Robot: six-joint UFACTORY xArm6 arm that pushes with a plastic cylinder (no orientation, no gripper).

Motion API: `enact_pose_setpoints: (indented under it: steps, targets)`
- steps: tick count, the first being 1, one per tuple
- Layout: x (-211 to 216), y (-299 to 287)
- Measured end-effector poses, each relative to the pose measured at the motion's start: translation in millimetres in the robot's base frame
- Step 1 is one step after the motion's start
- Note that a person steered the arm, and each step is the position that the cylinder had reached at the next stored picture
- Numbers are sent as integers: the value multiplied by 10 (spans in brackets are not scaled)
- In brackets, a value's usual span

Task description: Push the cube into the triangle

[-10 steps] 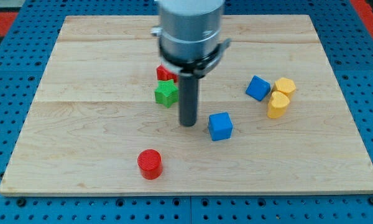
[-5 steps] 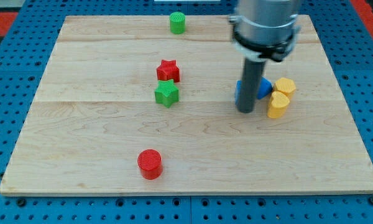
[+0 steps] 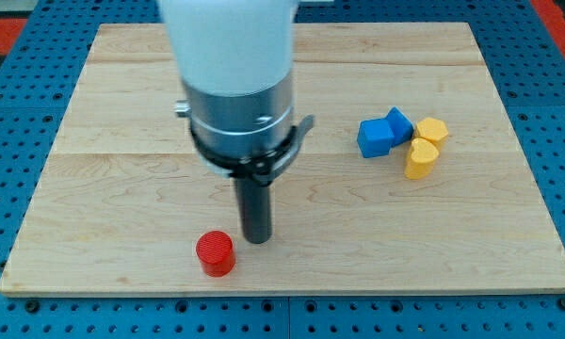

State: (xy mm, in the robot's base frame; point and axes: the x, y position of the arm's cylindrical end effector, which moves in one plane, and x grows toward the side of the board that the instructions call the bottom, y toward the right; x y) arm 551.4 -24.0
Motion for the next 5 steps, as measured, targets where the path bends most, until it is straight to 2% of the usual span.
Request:
enact_pose_setpoints:
  steps: [3,5]
  targets:
    - [-24,7]
    - [445,154]
